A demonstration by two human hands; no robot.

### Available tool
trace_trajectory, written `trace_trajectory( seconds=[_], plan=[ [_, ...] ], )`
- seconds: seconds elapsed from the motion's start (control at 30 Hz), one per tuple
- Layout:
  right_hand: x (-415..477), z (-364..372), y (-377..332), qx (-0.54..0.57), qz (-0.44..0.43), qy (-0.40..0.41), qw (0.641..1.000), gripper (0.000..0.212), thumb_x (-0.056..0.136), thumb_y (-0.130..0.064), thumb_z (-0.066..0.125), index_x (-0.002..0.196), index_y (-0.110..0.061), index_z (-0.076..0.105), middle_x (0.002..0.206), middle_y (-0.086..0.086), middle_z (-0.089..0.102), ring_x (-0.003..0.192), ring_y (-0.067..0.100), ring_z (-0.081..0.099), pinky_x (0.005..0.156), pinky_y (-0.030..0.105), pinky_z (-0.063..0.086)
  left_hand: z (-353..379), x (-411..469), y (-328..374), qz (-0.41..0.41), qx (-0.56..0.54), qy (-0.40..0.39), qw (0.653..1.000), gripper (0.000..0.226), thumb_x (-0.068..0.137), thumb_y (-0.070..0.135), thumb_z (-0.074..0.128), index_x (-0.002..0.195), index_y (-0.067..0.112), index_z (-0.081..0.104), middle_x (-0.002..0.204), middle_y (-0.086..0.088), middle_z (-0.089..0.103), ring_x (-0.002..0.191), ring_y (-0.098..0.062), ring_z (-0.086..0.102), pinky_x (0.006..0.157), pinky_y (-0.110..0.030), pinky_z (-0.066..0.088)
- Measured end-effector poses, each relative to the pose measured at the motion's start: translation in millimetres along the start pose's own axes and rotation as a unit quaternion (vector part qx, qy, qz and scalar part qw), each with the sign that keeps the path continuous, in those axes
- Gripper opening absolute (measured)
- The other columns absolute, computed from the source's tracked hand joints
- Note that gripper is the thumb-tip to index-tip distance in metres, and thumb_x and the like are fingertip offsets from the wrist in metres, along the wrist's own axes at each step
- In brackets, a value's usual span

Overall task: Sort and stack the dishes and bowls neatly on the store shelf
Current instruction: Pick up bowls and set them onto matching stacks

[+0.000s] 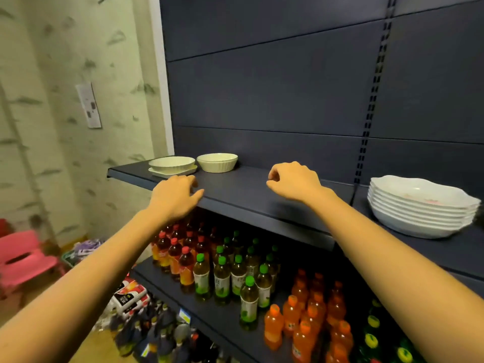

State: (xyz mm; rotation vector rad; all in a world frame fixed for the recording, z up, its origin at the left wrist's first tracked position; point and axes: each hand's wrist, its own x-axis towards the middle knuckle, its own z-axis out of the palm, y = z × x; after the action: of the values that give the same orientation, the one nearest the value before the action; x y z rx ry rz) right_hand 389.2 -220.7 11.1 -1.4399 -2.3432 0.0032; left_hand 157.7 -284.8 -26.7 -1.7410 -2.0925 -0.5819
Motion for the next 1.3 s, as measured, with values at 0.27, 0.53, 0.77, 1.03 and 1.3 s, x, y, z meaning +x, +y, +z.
trace_trajectory(
  seconds=[0.27, 0.53, 0.77, 1.03, 1.3],
  plan=[
    [63, 45, -57, -0.009, 0.001, -0.029, 1.000, 0.028, 0.092, -0.027, 0.049, 0.116, -0.019, 0.062, 0.120, 0.006, 0.063, 0.107, 0.028, 0.060, 0.078, 0.033, 0.044, 14, 20, -84, -0.014, -0.006, 0.012, 1.000, 0.036, 0.091, 0.040, 0.045, 0.105, 0.012, 0.061, 0.107, -0.009, 0.069, 0.096, -0.029, 0.064, 0.078, -0.039, 0.053],
    [144, 86, -81, -0.033, 0.020, -0.026, 0.999, 0.031, 0.092, -0.028, 0.049, 0.117, -0.016, 0.062, 0.121, 0.008, 0.062, 0.108, 0.029, 0.059, 0.081, 0.034, 0.045, 47, 72, -145, -0.028, -0.012, 0.013, 0.999, 0.035, 0.093, 0.038, 0.045, 0.107, 0.010, 0.061, 0.109, -0.009, 0.068, 0.098, -0.028, 0.063, 0.077, -0.037, 0.051],
    [223, 115, -84, -0.054, 0.063, -0.006, 0.997, 0.032, 0.092, -0.027, 0.047, 0.117, -0.012, 0.061, 0.115, 0.009, 0.063, 0.103, 0.029, 0.061, 0.073, 0.032, 0.041, 79, 153, -179, -0.031, -0.028, 0.012, 0.999, 0.037, 0.094, 0.037, 0.043, 0.114, 0.012, 0.060, 0.113, -0.008, 0.067, 0.101, -0.028, 0.062, 0.075, -0.035, 0.047],
    [288, 138, -87, -0.080, 0.166, 0.000, 0.983, 0.040, 0.097, -0.031, 0.035, 0.119, -0.007, 0.058, 0.120, 0.011, 0.060, 0.109, 0.030, 0.057, 0.076, 0.032, 0.034, 111, 227, -212, -0.010, -0.052, 0.026, 0.998, 0.035, 0.094, 0.035, 0.043, 0.111, 0.009, 0.060, 0.115, -0.009, 0.066, 0.102, -0.030, 0.060, 0.071, -0.033, 0.041],
    [329, 153, -84, -0.084, 0.254, -0.052, 0.962, 0.042, 0.094, -0.035, 0.038, 0.123, -0.011, 0.056, 0.123, 0.010, 0.058, 0.116, 0.029, 0.054, 0.081, 0.032, 0.034, 134, 274, -245, 0.011, -0.067, 0.027, 0.997, 0.035, 0.095, 0.035, 0.045, 0.107, 0.006, 0.062, 0.111, -0.014, 0.067, 0.096, -0.034, 0.061, 0.074, -0.035, 0.044]
  ],
)
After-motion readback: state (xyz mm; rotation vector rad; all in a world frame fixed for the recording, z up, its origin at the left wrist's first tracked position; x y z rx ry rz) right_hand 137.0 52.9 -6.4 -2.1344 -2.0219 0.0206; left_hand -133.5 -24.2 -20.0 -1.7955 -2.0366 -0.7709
